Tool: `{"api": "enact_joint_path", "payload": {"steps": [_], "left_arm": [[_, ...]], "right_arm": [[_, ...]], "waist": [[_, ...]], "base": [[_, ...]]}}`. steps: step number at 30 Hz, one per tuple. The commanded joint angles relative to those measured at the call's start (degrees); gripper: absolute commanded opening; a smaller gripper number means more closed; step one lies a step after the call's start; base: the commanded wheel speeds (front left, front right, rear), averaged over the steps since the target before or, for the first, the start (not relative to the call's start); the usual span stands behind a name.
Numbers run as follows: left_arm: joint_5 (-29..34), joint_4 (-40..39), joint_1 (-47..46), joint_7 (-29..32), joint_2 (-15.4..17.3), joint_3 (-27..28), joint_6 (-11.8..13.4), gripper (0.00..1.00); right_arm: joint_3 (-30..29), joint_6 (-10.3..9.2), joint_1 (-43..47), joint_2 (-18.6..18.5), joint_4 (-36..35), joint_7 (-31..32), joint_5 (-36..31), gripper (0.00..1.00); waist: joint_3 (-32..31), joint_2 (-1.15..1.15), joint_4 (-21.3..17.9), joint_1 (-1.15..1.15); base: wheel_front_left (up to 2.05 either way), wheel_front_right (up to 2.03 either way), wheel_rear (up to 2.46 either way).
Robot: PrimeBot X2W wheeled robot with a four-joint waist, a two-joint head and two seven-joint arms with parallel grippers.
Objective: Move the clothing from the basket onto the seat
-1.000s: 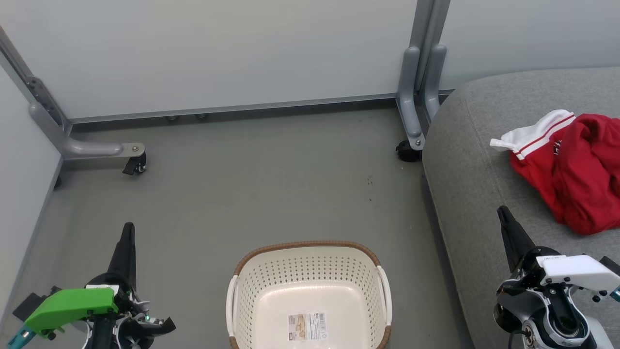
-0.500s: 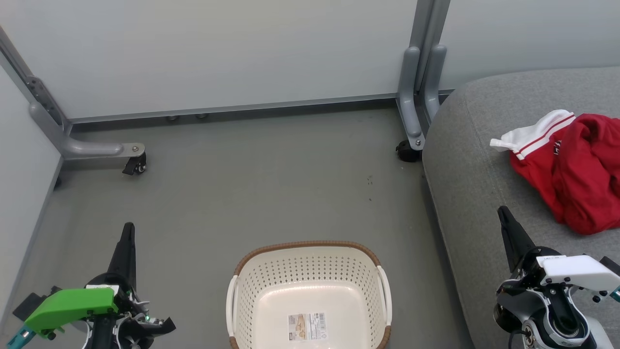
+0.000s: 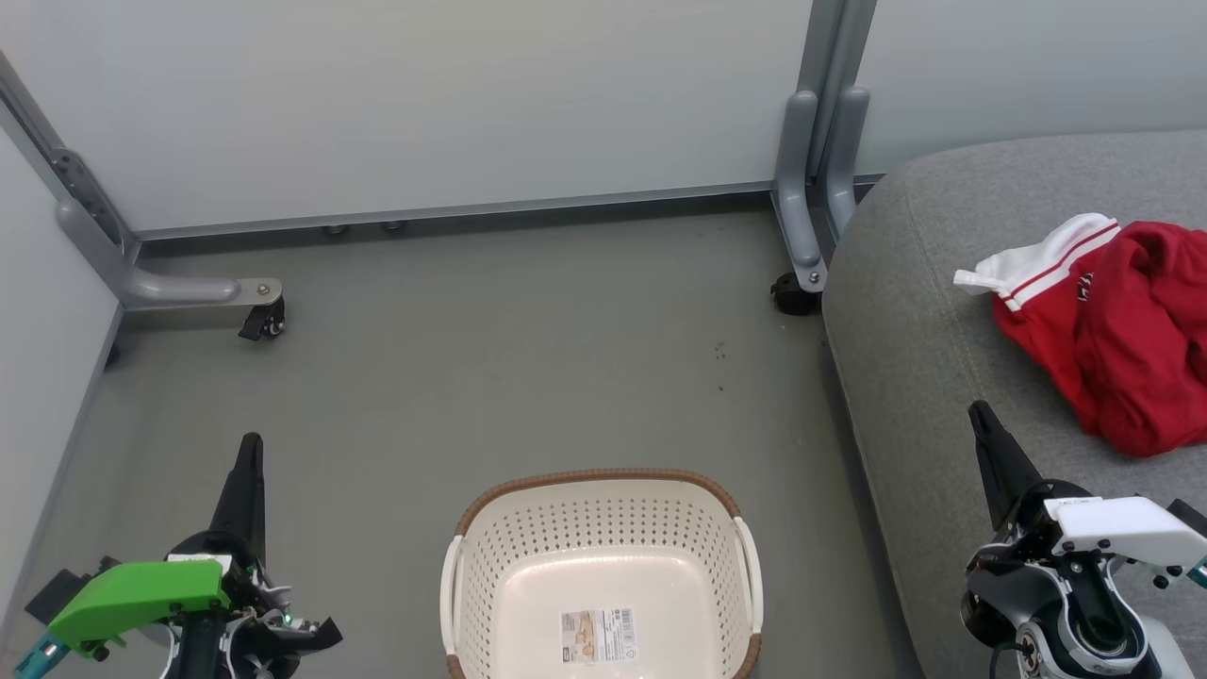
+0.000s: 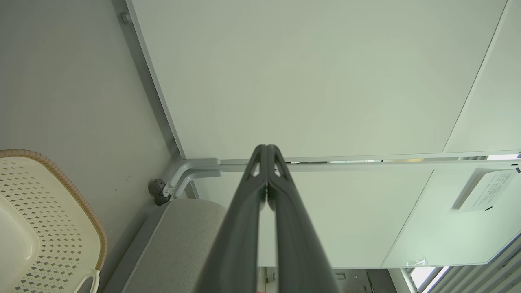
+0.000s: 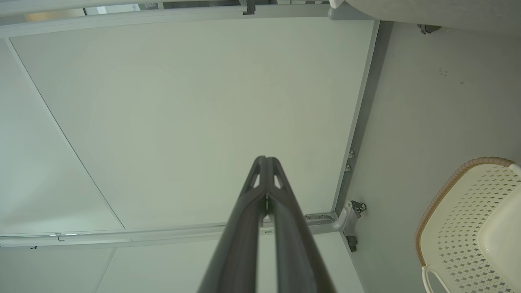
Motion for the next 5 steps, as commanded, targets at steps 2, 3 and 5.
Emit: {"api": "enact_joint_path", "payload": {"steps": [2, 3, 5], "left_arm": [[0.23, 0.08, -0.78, 0.01, 0.10, 0.30, -0.27, 0.00], [0.24, 0.08, -0.78, 0.02, 0.09, 0.30, -0.27, 0.00], [0.25, 0.08, -0.78, 0.03, 0.09, 0.31, -0.28, 0.00]], "right_arm": [[-0.13, 0.02, -0.42, -0.04, 0.14, 0.21, -0.38, 0.00], [-0.14, 0.02, -0.42, -0.04, 0.14, 0.22, -0.39, 0.00], [-0.15, 0.02, -0.43, -0.04, 0.14, 0.23, -0.40, 0.00]], "waist": [[0.00, 0.00, 0.00, 0.00], [0.00, 0.00, 0.00, 0.00], [0.00, 0.00, 0.00, 0.00]], "base": [[0.00, 0.00, 0.00], [0.00, 0.00, 0.00], [0.00, 0.00, 0.00]]}}
